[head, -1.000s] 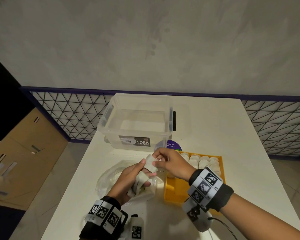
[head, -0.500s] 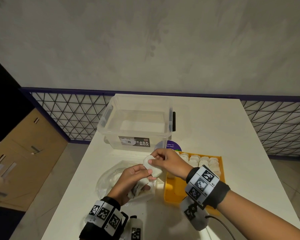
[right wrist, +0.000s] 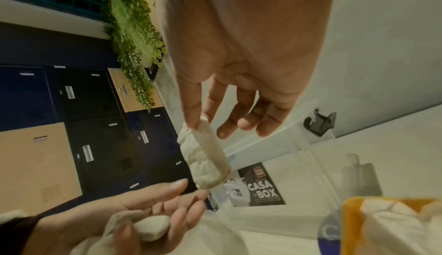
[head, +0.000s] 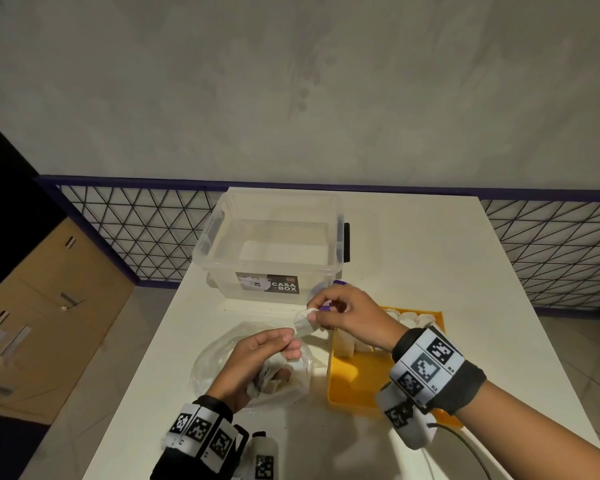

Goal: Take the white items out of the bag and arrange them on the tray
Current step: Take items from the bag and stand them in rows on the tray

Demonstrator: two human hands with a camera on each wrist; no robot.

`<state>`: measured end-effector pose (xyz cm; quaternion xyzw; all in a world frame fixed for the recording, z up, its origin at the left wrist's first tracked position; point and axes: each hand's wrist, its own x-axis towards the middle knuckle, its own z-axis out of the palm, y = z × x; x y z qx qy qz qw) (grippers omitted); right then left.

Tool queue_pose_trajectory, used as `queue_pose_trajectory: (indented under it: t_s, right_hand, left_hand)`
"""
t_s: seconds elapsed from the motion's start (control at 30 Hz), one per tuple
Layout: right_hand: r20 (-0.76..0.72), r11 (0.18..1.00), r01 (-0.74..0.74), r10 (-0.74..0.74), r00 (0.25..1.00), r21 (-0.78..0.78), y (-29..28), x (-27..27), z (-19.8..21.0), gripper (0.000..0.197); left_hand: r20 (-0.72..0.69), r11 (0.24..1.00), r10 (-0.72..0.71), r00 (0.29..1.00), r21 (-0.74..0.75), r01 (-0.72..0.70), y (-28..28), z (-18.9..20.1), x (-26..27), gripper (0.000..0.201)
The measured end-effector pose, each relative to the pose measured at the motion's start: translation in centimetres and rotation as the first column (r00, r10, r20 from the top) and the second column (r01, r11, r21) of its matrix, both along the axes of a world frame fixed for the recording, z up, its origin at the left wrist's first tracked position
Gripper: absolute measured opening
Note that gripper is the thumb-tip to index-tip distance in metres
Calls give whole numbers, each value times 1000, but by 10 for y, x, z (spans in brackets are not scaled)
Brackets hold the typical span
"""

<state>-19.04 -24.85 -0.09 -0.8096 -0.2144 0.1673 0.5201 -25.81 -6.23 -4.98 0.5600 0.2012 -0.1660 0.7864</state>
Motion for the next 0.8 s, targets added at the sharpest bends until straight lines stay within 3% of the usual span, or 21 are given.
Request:
queue_pose_trajectory:
  t_s: [0.17,0.37,0.53,0.7,0.8]
  right_hand:
    - [116,966,149,-126,985,-213,-34,7,-6,13]
    - [99,792,171,-139,985,-586,-66,8,-55,14]
    - [97,729,98,-44,994,-677,-61,6,-70,10]
    - [227,603,162,33,973,-781,-53,9,-86,17]
    - [304,567,227,44,952,-792,-52,10,-89,20]
  left_hand:
    - [-19,999,30,999,-31,-30,1,-1,1,30]
    - [-42,998,30,999,-47,-32,-2,0,4,36]
    - [-61,999,21,998,-38,-23,-3,-3,6,30]
    - [-69,999,35,997,-16,-36,-6,1,6,27]
    - [-91,998,37,995,49,-33,-8,4,8,33]
